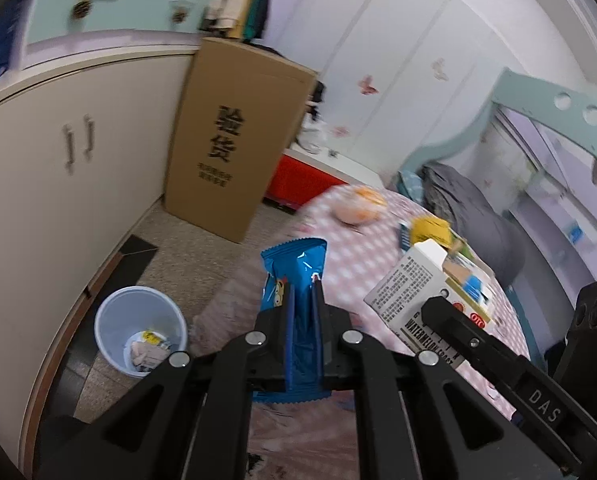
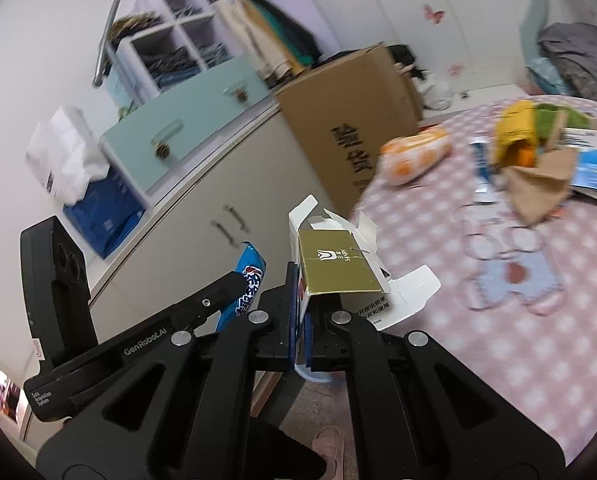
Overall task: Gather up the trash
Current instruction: 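Lift the blue wrapper and white box off the table toward the bucket, then open the right gripper over the bucket, then open the left gripper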
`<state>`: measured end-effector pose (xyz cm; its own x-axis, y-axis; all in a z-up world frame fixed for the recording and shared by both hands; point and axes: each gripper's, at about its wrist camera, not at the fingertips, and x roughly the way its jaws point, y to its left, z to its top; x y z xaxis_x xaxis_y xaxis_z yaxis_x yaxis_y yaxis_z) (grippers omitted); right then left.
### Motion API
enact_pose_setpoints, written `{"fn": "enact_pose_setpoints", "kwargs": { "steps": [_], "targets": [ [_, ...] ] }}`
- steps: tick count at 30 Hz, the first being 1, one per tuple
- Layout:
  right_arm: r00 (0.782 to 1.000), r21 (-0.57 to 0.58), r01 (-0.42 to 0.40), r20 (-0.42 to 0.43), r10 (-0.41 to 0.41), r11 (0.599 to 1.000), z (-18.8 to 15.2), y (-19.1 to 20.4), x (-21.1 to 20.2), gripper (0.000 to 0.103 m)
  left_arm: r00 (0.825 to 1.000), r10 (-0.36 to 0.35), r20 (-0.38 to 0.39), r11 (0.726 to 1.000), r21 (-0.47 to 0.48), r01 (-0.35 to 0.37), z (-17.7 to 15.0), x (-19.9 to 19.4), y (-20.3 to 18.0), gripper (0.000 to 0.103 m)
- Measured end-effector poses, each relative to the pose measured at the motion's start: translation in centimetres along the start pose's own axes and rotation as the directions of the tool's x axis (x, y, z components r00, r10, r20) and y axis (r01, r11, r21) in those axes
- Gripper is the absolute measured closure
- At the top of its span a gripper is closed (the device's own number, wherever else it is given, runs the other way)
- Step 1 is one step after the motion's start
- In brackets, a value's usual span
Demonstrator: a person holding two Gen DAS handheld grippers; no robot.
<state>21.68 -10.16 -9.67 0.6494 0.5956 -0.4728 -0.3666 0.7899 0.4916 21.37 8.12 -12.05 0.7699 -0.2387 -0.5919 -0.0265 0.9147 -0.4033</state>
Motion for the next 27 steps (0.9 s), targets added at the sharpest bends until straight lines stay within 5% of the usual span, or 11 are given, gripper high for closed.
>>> {"fn": "enact_pose_setpoints", "kwargs": {
  "steps": [7,15,19,21,22,27],
  "targets": [
    [0.991,-0.059,-0.040,-0.133,0.032,0.997,-0.4,3.4,7.6,0.100,0.996,0.083,-0.009,0.991,-0.102,-0.084,1.0,0.8,7.0,0.096],
    [0.953,-0.102,-0.042,-0.303,0.009,0.994,-1.9,5.4,20.2,0.098,0.971,0.218,-0.095,0.945,-0.229,-0.234,1.5,4.6,16.7,0.096],
    [0.930,-0.102,-0.013,-0.367,-0.025,0.995,-3.2,5.3,25.9,0.086,0.955,0.264,-0.137,0.918,-0.267,-0.292,1.6,6.5,20.6,0.095],
    [0.926,-0.106,-0.005,-0.377,-0.036,0.994,-3.8,5.1,27.3,0.062,0.948,0.273,-0.162,0.908,-0.281,-0.310,1.6,7.5,22.4,0.095],
    [0.927,-0.111,0.002,-0.372,-0.043,0.994,-4.1,5.1,27.6,0.036,0.946,0.272,-0.175,0.905,-0.286,-0.314,1.5,8.0,23.0,0.095],
    [0.916,-0.105,0.009,-0.398,-0.050,0.994,-5.2,4.5,28.8,0.036,0.938,0.273,-0.213,0.900,-0.288,-0.327,1.1,10.0,24.0,0.095]
  ]
}}
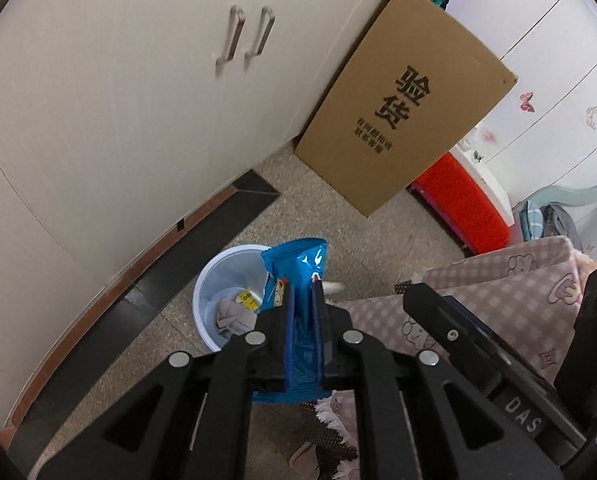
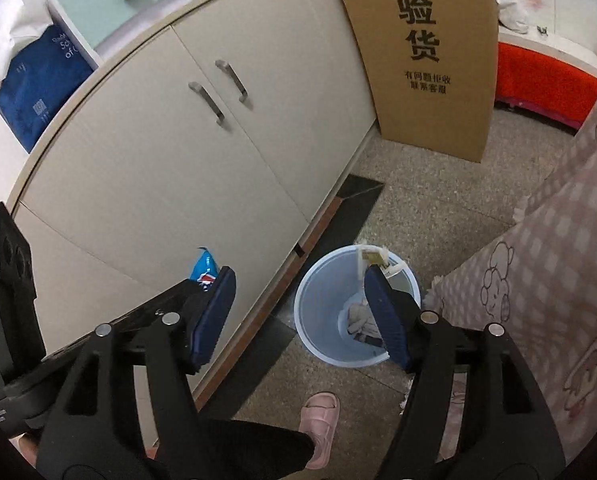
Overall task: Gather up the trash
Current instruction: 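Open the right gripper over the bucket, then open the left gripper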
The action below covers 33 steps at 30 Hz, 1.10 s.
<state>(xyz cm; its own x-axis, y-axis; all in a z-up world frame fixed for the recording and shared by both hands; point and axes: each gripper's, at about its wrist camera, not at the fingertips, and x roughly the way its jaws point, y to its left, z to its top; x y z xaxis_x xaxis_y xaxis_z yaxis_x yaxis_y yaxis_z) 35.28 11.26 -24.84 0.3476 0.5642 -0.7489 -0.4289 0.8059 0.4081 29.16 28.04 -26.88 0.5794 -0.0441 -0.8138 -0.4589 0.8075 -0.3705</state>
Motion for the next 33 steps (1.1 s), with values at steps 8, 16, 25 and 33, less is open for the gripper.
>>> {"fn": "enact_pose_setpoints", "kwargs": {
  "steps": [8,16,25,33],
  "targets": [
    [0.996,0.006,0.076,0.055,-0.076,0.997,-0.5,-0.7,-1.6,0.036,1.000,-0.004,-0.022,1.000,0.007,0.004,-0.3,1.3,-0.3,0.095],
    [0.968,-0.058,0.197,0.170,-0.185,0.979,-0.2,0.1,-3.6,0.035,0.999,-0.018,-0.026,1.000,0.024,0.019,-0.1,1.6,-1.6,0.095],
    [0.925,-0.022,0.228,0.317,-0.209,0.973,0.4,-0.4,-6.2,0.034,0.998,-0.053,-0.018,0.997,0.048,0.054,1.0,2.2,-3.9,0.092],
    [0.931,0.006,0.211,0.302,-0.203,0.977,0.2,-1.3,-6.6,0.034,0.999,-0.034,-0.020,0.999,0.028,0.034,1.1,2.4,-4.1,0.054]
  ]
}}
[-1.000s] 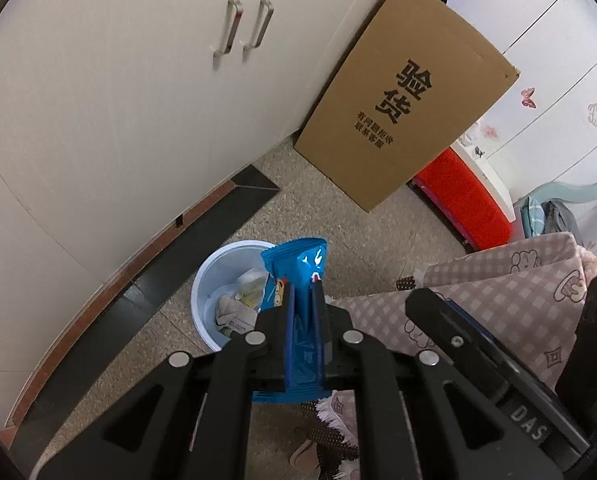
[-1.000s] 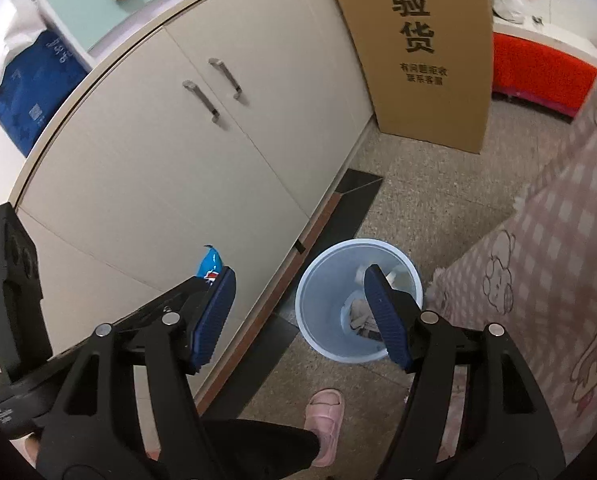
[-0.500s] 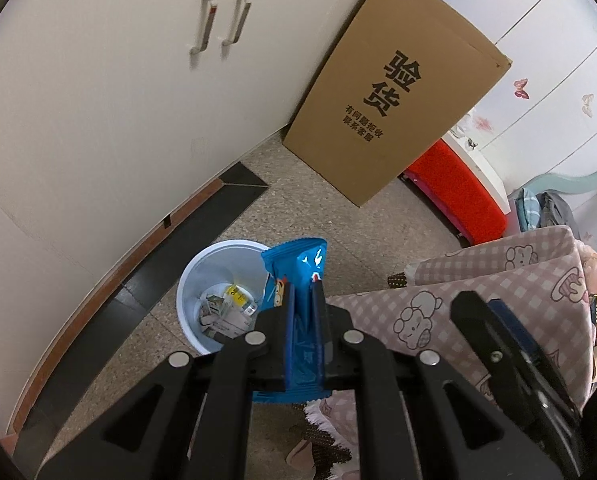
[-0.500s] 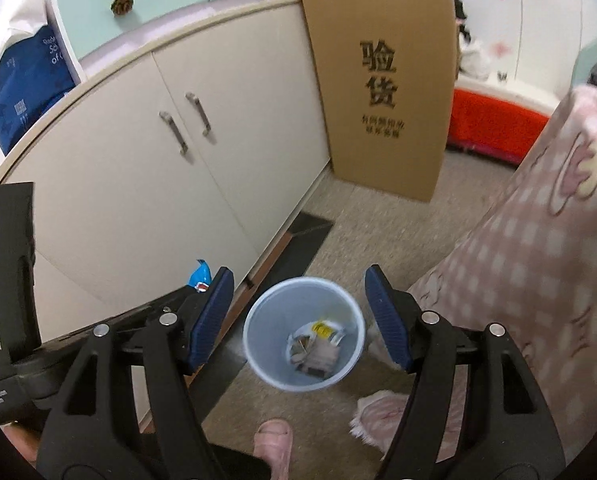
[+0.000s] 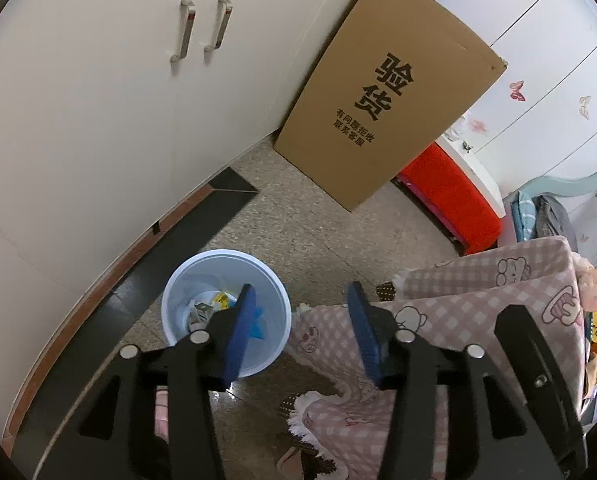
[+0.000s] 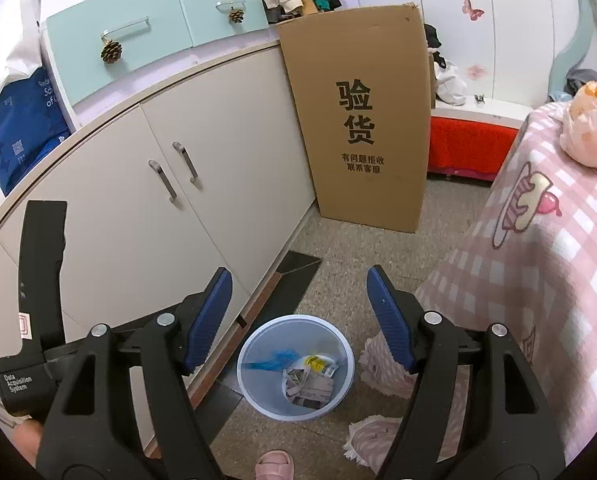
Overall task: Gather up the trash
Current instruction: 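Open the right gripper over the bucket, then open the left gripper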
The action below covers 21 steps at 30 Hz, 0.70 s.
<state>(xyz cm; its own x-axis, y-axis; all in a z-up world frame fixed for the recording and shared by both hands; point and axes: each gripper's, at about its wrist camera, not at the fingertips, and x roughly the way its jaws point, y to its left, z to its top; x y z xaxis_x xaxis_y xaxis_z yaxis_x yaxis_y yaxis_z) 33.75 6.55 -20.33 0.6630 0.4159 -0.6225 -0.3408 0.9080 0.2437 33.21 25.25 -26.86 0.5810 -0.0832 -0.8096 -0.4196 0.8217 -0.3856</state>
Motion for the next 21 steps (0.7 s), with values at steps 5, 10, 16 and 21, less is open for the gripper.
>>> {"fn": "enact_pose_setpoints", "kwargs": {
  "steps": [5,10,16,21],
  "targets": [
    [1.000,0.013,-0.011,-0.003,0.011,1.000,-0.1,-0.1,-1.2,0.034,1.000,0.009,0.029,1.000,-0.003,-0.009,-0.6,-2.0,-0.2,0.052],
    [0.999,0.028,-0.028,0.020,0.028,0.999,0.0,-0.3,-4.1,0.034,0.996,0.026,0.088,0.999,0.036,-0.029,-1.5,-5.5,-1.5,0.049],
    [0.996,0.047,-0.038,0.081,0.034,0.998,-0.1,-1.2,-10.1,0.032,0.982,0.028,0.186,0.994,0.095,-0.046,-3.4,-10.6,-4.4,0.047],
    [0.990,0.077,-0.035,0.139,0.024,0.996,-0.3,-3.2,-15.9,0.031,0.962,0.022,0.272,0.988,0.141,-0.063,-5.9,-15.0,-7.5,0.044]
  ]
}}
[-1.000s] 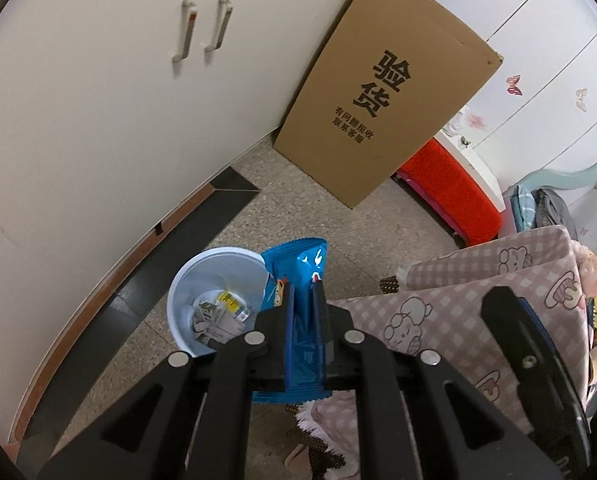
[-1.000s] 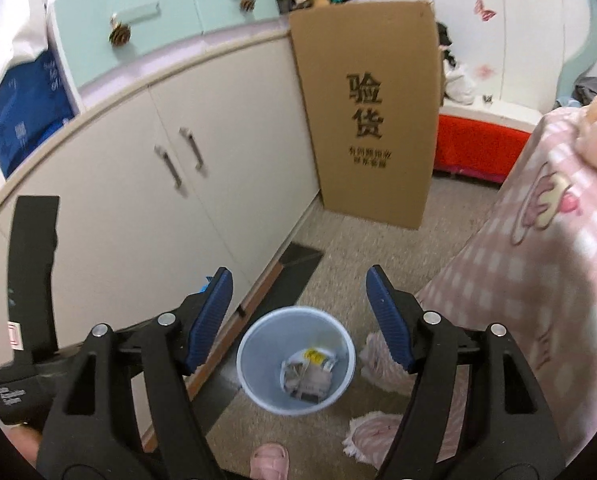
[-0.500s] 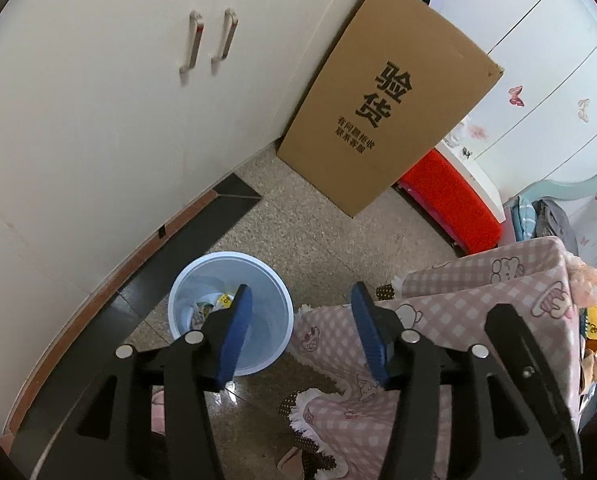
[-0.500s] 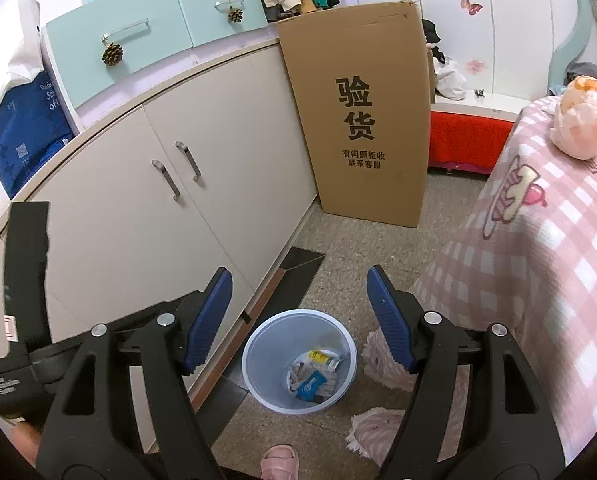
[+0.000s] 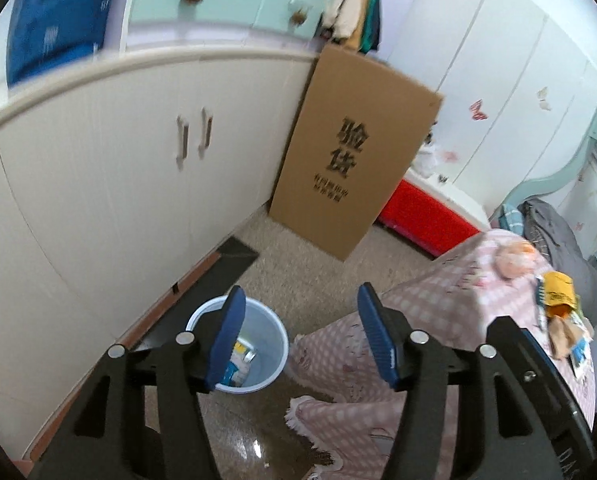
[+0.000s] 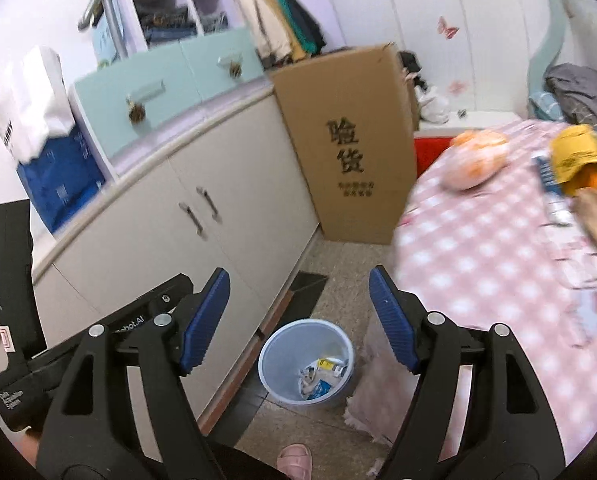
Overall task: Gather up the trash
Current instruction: 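Open the right gripper over the bucket, then open the left gripper, then move both open grippers back toward the table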
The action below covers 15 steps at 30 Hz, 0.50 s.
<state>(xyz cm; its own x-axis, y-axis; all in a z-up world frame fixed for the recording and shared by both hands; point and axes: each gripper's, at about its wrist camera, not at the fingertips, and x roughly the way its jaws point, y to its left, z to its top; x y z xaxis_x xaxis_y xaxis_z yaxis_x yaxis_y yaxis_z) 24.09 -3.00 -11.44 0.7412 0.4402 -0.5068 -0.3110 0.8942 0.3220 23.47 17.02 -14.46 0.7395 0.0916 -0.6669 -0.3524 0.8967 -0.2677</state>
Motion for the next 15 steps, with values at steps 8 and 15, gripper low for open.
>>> {"fn": "enact_pose_setpoints", "kwargs": {
  "steps": [8,15],
  "targets": [
    [0.997,0.048,0.045,0.068,-0.048,0.998,-0.7,-3.6,-7.4,0.029,0.995,-0.074,0.071,0.992,0.107,0.066,-2.1,-5.8,-6.8,0.039],
    [0.993,0.090,0.067,0.095,-0.075,0.994,-1.4,-6.5,-11.0,0.028,0.991,-0.098,0.086,0.977,0.196,0.080,-3.9,-8.4,-10.8,0.036]
  ]
}}
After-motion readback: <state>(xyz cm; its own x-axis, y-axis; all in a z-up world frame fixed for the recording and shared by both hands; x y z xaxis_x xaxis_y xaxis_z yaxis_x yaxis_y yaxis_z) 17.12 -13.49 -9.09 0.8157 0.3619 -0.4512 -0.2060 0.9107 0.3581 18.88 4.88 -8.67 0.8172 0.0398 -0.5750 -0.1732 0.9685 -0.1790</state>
